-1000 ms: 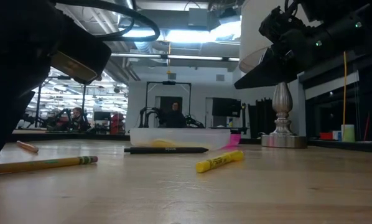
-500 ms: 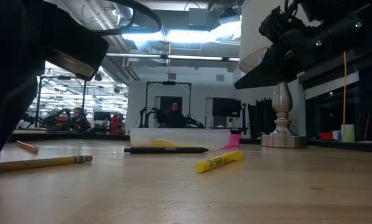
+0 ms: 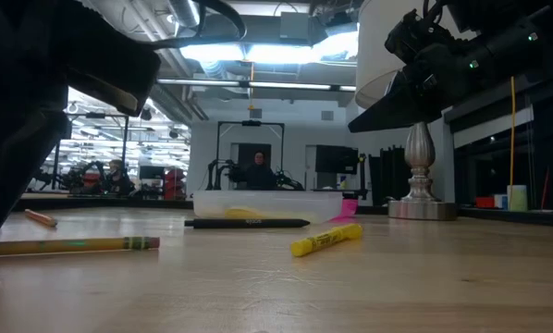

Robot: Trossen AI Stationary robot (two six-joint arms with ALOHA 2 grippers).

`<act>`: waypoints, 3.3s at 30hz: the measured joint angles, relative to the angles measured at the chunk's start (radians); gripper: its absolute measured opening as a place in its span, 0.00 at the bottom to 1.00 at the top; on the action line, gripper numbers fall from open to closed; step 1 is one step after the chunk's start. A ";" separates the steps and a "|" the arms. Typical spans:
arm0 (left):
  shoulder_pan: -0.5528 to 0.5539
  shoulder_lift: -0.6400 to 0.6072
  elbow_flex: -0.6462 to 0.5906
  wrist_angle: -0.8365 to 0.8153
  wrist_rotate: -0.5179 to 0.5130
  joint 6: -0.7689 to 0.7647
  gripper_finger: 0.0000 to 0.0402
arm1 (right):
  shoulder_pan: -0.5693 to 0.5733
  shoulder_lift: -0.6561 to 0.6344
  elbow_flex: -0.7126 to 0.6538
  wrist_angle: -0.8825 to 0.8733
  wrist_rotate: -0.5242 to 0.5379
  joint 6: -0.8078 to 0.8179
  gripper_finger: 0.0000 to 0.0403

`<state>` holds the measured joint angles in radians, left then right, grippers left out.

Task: Pick & place school supplies into a supply box
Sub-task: Put the yellow pencil into the pink supply box

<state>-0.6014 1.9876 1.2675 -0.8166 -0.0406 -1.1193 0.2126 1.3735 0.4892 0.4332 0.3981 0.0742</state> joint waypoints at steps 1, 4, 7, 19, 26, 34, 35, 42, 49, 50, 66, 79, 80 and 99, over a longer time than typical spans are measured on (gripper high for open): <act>0.000 -0.004 -0.001 0.001 -0.001 0.004 0.04 | 0.000 0.000 0.000 0.000 0.000 0.000 0.07; 0.000 -0.025 -0.004 0.002 -0.018 0.008 0.02 | 0.000 0.000 0.000 0.000 0.000 0.000 0.07; 0.001 -0.046 -0.008 0.000 -0.076 0.008 0.02 | 0.000 0.000 0.000 0.000 0.000 0.000 0.07; 0.001 -0.153 -0.007 -0.049 -0.167 0.094 0.02 | 0.000 0.000 0.000 -0.004 0.000 -0.002 0.07; 0.000 -0.255 -0.005 -0.083 -0.306 0.192 0.02 | 0.000 0.000 0.000 -0.004 0.000 -0.004 0.07; 0.025 -0.338 -0.004 -0.087 -0.402 0.371 0.03 | 0.000 0.000 0.000 -0.004 0.000 -0.004 0.07; 0.031 -0.343 -0.004 -0.087 -0.407 0.396 0.03 | 0.000 0.000 0.000 -0.004 0.000 -0.004 0.07; 0.094 -0.347 -0.004 -0.086 -0.372 0.535 0.03 | 0.000 0.000 0.000 -0.004 0.000 -0.004 0.07; 0.155 -0.347 -0.004 -0.085 -0.349 0.684 0.03 | 0.000 0.000 0.000 -0.004 -0.011 0.000 0.07; 0.164 -0.347 -0.003 -0.083 -0.343 0.694 0.03 | 0.000 0.000 0.000 -0.004 -0.024 0.000 0.07; 0.246 -0.463 -0.241 0.205 -0.236 0.779 0.03 | 0.002 0.000 -0.002 -0.011 -0.085 0.058 0.07; 0.375 -0.839 -0.630 0.733 -0.186 1.042 0.03 | 0.003 0.000 -0.004 -0.012 -0.106 0.106 0.07; 0.389 -0.851 -0.654 0.780 -0.171 1.065 0.03 | 0.003 0.000 -0.004 -0.012 -0.106 0.106 0.07; 0.662 -0.809 -0.751 1.166 0.033 1.277 0.03 | -0.016 0.041 -0.004 -0.016 -0.104 0.000 0.07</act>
<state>0.0605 1.1790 0.5163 0.3495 -0.0081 0.1575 0.1969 1.4143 0.4854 0.4168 0.2943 0.0747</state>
